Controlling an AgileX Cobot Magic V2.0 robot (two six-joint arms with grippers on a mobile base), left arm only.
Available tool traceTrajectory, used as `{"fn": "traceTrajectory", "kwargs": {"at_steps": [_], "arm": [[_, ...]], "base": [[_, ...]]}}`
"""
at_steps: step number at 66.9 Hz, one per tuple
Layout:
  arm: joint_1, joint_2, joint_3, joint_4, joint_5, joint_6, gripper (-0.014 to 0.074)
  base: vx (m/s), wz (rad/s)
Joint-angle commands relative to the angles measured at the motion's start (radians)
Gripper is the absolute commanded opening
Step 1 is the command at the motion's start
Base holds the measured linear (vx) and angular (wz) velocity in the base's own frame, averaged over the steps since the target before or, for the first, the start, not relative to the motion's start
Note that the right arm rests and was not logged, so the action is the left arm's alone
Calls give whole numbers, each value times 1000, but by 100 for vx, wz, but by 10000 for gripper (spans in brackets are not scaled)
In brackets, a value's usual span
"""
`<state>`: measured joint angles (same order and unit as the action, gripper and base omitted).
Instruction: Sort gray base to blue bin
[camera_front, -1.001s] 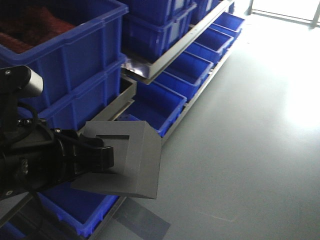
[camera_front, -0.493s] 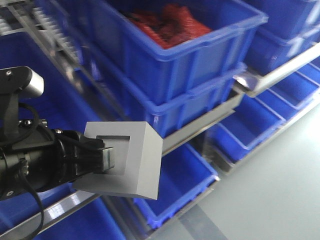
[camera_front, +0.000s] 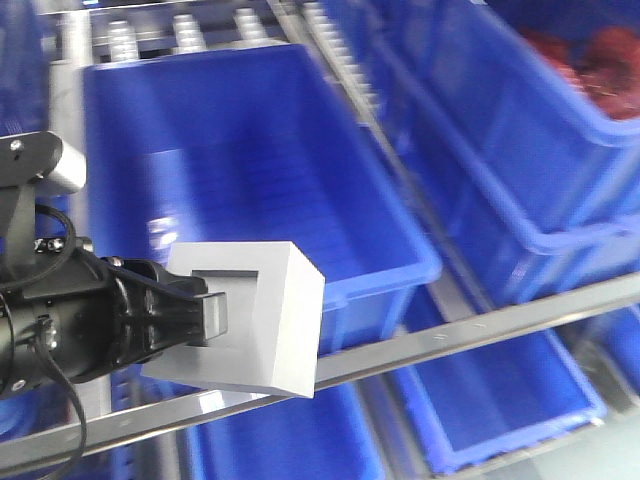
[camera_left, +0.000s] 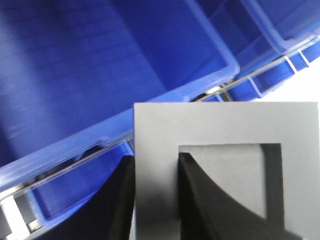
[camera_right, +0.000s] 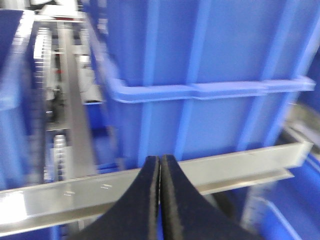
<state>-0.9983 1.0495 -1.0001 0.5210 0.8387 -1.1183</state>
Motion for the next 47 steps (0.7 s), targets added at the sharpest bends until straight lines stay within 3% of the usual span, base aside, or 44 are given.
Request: {"fn": "traceTrajectory", "kwargs": {"at_steps": [1, 26, 47], "arm": [[-6, -18, -35, 39, -65, -9, -6], [-6, -18, -35, 39, -65, -9, -6], [-6, -18, -35, 39, -65, -9, -6]], "base": [[-5, 61], [-6, 53], [-1, 28]]}}
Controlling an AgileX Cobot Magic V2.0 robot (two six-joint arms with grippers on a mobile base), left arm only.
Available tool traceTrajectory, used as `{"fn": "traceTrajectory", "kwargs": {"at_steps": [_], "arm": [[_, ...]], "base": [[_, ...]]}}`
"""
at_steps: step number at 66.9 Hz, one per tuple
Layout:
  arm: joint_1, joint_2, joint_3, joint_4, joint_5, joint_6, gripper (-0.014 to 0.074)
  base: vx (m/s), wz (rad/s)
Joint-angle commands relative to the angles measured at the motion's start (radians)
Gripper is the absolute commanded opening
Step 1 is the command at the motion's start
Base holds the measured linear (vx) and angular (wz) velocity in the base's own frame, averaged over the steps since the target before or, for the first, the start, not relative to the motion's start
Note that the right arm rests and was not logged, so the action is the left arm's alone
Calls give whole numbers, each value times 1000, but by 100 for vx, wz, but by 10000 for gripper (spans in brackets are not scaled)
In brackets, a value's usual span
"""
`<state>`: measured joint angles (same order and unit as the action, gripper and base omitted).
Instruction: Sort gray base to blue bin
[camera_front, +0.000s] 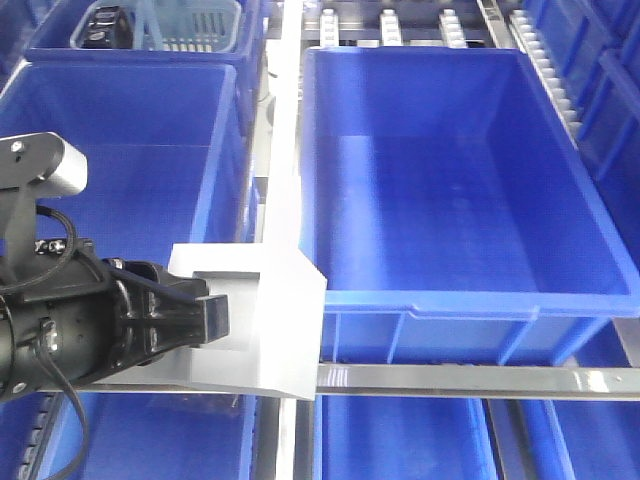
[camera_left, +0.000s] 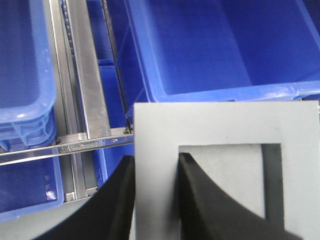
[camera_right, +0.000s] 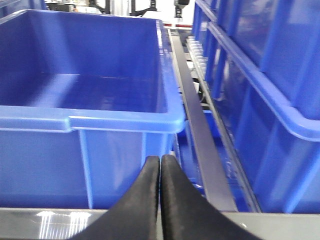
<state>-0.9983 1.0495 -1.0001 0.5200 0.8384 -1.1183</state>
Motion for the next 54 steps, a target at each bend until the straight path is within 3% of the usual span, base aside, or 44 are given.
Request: {"fn": "traceTrajectory", "kwargs": {"at_steps": [1, 54], "arm": [[-6, -18, -35, 40, -65, -9, -6], [-6, -18, -35, 40, -65, -9, -6]], "base": [[4, 15], [12, 0]]}}
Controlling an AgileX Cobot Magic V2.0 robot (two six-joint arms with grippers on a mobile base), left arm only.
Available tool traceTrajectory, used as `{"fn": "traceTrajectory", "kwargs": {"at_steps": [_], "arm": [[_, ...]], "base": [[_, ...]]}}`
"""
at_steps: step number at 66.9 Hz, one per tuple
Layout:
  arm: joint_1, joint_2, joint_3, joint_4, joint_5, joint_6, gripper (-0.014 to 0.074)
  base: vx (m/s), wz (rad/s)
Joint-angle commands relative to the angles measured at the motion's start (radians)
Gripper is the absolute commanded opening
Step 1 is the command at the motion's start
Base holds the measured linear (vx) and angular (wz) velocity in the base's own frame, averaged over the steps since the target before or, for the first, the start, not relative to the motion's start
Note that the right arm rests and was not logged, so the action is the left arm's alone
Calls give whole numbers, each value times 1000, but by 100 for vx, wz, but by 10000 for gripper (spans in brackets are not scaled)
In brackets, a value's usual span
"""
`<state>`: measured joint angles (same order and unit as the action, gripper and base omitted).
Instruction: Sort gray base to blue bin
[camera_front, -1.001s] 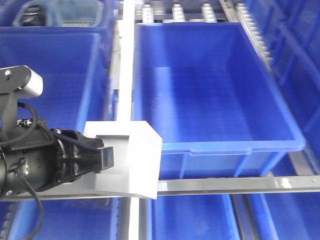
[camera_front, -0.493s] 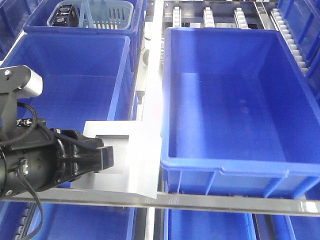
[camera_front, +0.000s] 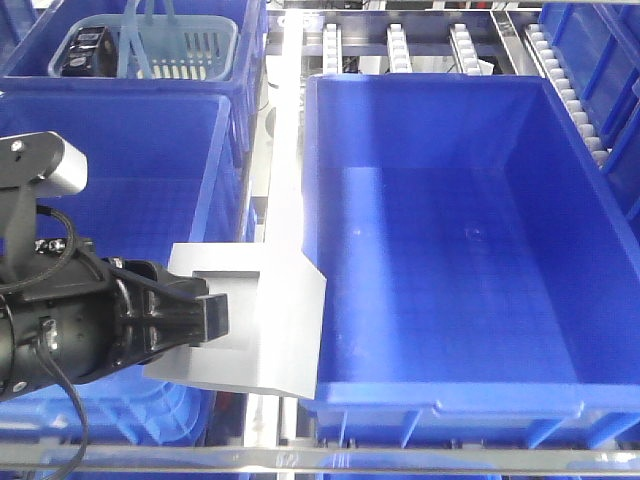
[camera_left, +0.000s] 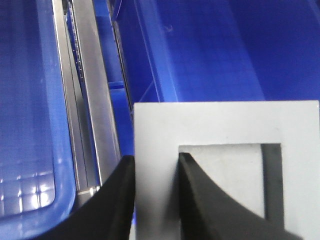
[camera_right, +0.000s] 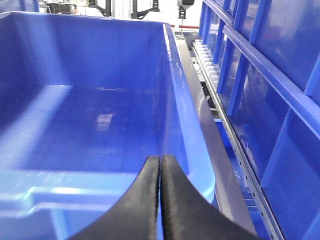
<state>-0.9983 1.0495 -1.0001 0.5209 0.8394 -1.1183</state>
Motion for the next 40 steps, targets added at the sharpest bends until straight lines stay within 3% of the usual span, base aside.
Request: {"fn": "traceTrajectory", "kwargs": {"at_steps": [1, 40], "arm": [[-6, -18, -35, 39, -66, -9, -6], [-6, -18, -35, 39, -66, -9, -6]], "base": [[11, -6], [3, -1]]}}
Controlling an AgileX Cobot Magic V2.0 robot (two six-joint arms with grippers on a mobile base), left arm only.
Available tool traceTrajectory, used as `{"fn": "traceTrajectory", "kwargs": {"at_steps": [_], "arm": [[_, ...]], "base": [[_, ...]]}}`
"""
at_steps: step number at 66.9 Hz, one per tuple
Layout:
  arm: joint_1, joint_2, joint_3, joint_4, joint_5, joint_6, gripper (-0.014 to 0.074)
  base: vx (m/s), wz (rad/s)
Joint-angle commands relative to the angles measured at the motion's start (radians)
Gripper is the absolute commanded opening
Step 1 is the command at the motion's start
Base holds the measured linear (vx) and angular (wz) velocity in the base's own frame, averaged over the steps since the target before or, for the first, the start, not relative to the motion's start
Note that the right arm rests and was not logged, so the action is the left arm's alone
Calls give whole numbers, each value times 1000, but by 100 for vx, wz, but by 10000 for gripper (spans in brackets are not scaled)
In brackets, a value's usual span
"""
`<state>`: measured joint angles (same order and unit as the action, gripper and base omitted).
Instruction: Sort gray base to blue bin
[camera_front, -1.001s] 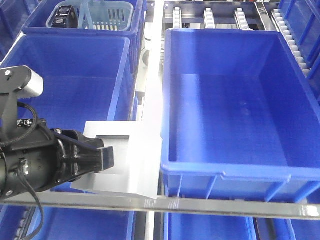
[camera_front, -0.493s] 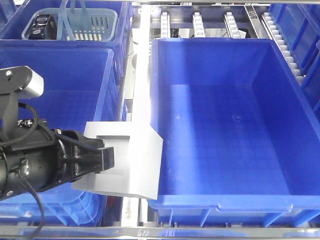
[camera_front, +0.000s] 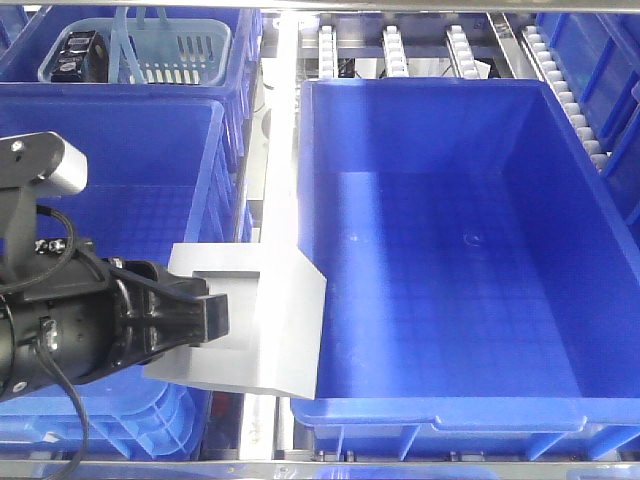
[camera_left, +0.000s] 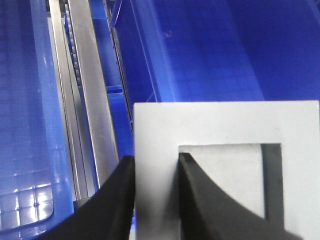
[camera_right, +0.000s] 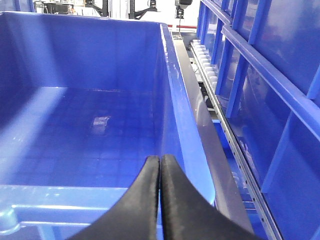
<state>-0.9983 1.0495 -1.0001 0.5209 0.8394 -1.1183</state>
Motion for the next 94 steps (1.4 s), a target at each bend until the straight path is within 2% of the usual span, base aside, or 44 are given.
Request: {"fn": "traceTrajectory", "kwargs": {"at_steps": [1, 41, 52, 62, 68, 74, 81, 94], "arm": [[-6, -18, -35, 39, -66, -9, -6], [-6, -18, -35, 40, -67, -9, -6], [-6, -18, -35, 69, -132, -7, -6], [-6, -3, -35, 62, -388, 147, -3], [-6, 34, -41, 62, -511, 173, -3], [-6, 111, -76, 62, -512, 196, -2], [-6, 215, -146, 62, -508, 288, 1], [-2, 429, -289, 94, -522, 306, 3]], "base": [[0, 0], [0, 0], [0, 0], [0, 0], [0, 0], [0, 0], [0, 0], [0, 0]]}}
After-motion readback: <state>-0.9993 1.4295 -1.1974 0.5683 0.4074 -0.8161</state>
